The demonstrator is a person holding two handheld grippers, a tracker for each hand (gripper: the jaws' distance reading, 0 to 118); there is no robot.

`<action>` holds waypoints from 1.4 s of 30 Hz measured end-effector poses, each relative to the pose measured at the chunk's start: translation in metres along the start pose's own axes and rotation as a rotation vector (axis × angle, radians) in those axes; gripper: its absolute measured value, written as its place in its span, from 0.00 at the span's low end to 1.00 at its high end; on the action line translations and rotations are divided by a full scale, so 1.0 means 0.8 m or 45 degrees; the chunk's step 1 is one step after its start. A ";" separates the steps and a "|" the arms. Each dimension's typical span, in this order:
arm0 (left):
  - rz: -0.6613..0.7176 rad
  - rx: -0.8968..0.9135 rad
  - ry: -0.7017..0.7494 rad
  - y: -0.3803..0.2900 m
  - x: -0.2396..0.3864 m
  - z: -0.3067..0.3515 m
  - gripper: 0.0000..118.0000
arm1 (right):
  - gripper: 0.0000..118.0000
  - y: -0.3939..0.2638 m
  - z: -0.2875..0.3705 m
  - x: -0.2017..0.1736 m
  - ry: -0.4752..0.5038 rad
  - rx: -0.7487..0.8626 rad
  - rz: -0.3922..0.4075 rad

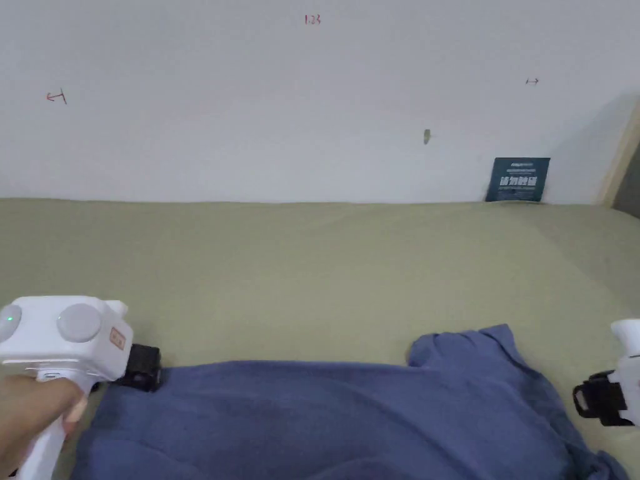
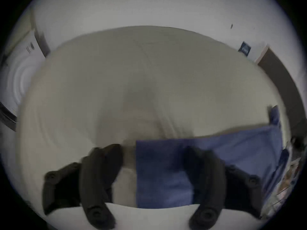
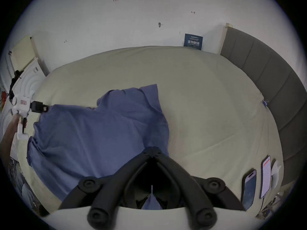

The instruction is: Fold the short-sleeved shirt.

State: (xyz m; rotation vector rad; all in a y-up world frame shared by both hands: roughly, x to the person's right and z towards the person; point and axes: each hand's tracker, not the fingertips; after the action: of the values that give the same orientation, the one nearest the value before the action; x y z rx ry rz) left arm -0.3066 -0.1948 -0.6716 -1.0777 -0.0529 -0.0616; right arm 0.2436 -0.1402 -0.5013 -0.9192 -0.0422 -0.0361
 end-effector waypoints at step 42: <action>0.071 0.092 -0.307 -0.145 -0.050 0.240 0.02 | 0.00 -0.003 0.132 0.008 0.079 0.026 0.050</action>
State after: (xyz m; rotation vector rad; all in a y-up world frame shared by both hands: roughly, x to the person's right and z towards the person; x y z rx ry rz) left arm -0.3579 -0.0793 -0.4819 -1.0092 -0.2405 0.1198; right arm 0.2476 -0.0575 -0.4350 -0.8976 0.0330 -0.0275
